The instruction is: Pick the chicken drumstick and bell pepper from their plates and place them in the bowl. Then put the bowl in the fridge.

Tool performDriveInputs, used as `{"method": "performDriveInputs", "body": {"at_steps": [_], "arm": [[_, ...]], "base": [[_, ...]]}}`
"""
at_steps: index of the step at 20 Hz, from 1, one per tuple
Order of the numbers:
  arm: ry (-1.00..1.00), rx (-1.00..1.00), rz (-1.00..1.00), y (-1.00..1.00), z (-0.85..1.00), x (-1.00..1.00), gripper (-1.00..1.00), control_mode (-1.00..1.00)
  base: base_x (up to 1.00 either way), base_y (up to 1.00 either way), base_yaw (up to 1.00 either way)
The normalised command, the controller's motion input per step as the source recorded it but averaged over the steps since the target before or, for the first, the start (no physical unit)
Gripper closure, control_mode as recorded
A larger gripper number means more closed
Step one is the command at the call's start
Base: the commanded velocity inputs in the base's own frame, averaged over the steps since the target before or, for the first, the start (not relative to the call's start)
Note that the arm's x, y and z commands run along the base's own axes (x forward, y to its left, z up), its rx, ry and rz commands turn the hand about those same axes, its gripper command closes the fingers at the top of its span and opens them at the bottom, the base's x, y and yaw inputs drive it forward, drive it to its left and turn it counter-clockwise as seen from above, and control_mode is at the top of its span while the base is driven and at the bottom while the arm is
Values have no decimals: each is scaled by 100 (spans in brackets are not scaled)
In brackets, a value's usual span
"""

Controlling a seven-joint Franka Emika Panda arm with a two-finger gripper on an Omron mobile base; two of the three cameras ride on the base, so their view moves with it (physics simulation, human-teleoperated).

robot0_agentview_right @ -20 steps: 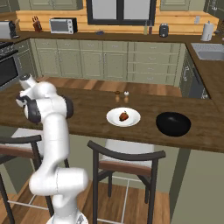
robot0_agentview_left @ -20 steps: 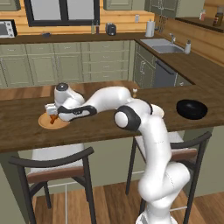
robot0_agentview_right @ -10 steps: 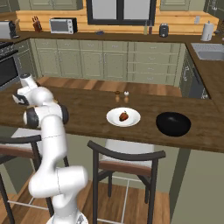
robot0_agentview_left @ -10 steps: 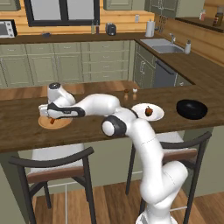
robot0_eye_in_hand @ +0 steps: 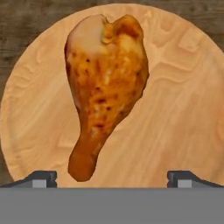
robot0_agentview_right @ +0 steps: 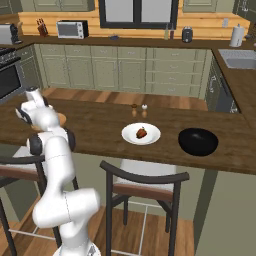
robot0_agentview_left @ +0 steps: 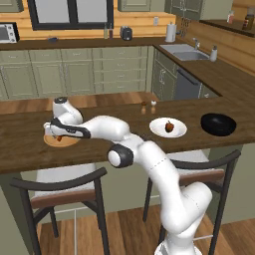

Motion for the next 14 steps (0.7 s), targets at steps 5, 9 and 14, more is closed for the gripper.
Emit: {"method": "performDriveInputs", "body": {"at_steps": [5,9,14], "arm": [[2,-1,0,2,-6,37,-100,-100],[1,-1,0,11,-2,26,-100,-100],[1,-2,0,26,-8,18,-100,-100]], "base": [[0,0,0],[0,0,0],[0,0,0]]}}
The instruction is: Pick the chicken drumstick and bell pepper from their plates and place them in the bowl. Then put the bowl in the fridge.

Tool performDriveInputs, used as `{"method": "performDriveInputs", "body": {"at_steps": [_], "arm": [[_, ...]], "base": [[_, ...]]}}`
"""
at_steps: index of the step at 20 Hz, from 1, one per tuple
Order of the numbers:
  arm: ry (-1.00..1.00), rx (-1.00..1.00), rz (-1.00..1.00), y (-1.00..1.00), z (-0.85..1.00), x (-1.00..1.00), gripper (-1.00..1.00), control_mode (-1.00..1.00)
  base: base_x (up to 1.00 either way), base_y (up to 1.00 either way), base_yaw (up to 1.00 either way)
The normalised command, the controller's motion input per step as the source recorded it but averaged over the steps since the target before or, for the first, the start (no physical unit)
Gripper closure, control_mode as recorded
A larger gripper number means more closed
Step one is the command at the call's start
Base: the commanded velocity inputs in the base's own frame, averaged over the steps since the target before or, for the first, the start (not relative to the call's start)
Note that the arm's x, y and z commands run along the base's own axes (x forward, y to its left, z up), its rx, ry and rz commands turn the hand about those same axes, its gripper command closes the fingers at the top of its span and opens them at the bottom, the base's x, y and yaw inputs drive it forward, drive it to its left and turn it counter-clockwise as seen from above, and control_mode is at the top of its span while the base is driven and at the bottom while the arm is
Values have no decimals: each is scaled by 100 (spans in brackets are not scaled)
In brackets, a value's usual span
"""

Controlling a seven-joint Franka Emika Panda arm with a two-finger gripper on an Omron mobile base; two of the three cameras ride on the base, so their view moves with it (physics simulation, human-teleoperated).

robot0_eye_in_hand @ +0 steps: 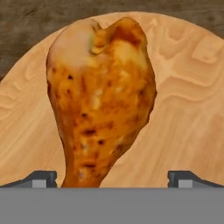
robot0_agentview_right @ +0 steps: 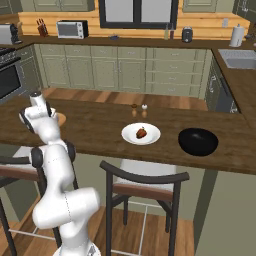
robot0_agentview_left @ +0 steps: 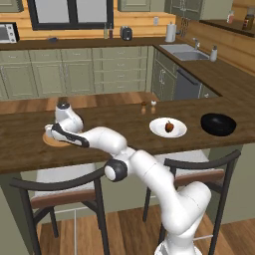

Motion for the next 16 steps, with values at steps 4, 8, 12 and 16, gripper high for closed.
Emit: {"method": "performDriveInputs", "body": {"at_steps": [4,8,12,16], "arm": [[6,-4,0,26,0,40,-100,-100],[14,-5,0,23,-1,26,100,-100],[23,-11,0,11,-6,0,100,-100],[19,-15,0,0,-5,-7,100,-100]], "base": [[0,0,0],[0,0,0],[0,0,0],[0,0,0]]}}
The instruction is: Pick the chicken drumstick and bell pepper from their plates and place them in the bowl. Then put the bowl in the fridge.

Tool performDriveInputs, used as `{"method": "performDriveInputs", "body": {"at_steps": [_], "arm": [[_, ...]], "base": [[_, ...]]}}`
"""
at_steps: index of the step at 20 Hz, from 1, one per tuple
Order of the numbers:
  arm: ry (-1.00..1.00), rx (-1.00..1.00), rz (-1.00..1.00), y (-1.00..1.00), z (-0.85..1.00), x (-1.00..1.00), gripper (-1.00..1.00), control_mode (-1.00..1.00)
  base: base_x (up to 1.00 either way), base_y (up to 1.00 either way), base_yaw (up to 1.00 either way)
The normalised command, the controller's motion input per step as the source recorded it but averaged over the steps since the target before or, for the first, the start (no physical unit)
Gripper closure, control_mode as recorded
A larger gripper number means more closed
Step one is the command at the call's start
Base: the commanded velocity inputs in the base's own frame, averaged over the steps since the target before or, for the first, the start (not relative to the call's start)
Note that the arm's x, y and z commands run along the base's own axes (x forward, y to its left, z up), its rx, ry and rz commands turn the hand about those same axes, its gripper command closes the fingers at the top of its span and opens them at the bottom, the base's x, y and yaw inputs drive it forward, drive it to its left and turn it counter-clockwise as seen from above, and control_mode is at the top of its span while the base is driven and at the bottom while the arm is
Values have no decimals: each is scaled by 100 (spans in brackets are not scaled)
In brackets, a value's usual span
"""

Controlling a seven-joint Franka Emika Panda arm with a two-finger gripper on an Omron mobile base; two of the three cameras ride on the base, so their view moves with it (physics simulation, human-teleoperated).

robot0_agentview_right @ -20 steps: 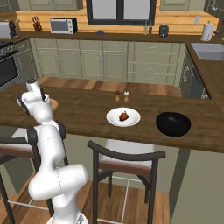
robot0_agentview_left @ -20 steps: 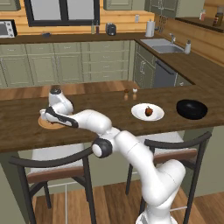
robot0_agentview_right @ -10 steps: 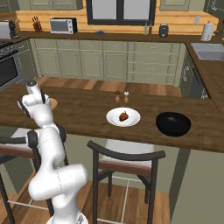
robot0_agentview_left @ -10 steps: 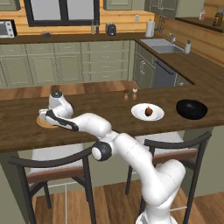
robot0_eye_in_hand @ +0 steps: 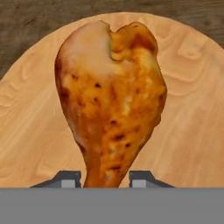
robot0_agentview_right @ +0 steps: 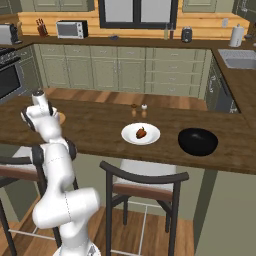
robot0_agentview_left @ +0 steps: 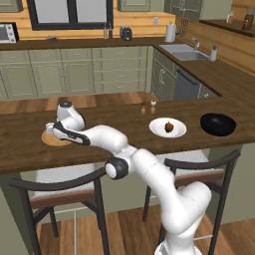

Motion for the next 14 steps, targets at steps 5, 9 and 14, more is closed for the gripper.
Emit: {"method": "performDriveInputs", "body": {"at_steps": [5,9,14], "arm": [[9,-16,0,-7,-30,-41,100,-100],[5,-10,0,-7,-31,-33,100,-100],[-2,-1,0,-13,9,-40,100,-100]], "base": [[0,0,0],[0,0,0],[0,0,0]]}}
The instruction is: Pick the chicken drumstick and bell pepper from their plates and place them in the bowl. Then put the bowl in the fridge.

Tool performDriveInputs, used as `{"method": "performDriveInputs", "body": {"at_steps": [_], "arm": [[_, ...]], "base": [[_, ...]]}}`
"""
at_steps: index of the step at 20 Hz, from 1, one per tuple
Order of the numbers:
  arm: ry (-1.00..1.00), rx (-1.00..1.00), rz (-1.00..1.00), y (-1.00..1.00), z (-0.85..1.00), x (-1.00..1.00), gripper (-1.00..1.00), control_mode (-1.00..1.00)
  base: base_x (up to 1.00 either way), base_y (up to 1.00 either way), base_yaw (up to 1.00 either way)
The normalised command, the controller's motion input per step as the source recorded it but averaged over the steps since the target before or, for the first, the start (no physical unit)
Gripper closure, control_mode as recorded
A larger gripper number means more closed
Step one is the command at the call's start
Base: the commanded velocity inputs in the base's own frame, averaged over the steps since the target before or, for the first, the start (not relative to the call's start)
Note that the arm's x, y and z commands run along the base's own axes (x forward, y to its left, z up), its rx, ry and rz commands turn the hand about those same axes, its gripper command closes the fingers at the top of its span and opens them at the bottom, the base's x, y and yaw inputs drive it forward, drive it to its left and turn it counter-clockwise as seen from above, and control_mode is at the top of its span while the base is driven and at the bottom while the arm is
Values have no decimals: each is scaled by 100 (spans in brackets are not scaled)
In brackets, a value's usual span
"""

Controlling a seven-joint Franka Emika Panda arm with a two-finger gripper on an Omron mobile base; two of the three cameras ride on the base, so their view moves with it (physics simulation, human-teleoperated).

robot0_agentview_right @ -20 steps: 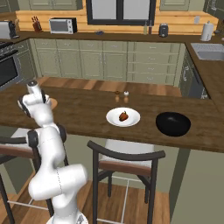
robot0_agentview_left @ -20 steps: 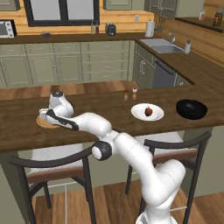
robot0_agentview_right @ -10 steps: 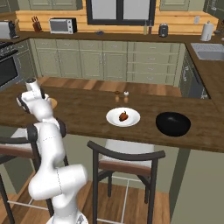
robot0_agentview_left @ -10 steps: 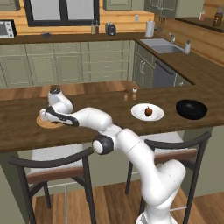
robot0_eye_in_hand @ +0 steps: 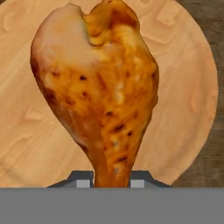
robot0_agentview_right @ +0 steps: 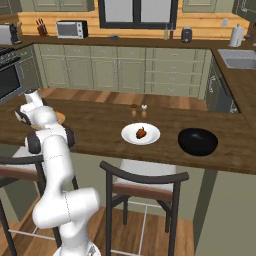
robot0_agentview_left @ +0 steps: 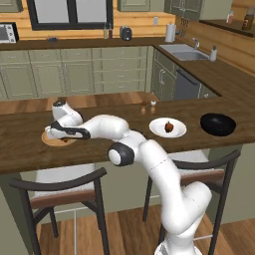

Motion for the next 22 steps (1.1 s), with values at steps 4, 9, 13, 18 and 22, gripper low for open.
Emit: {"method": "performDriveInputs", "body": {"at_steps": [4,9,13,18,22], "arm": [[-7,0,0,-23,39,-85,100,-100],[-7,-1,0,-79,30,-100,100,-100],[-10,0,1,-100,41,-98,100,-100],[-1,0,3,-100,48,-93,100,-100],[0,5,4,-100,48,-98,100,-100]], "base": [[0,0,0],[0,0,0],[0,0,0],[0,0,0],[0,0,0]]}}
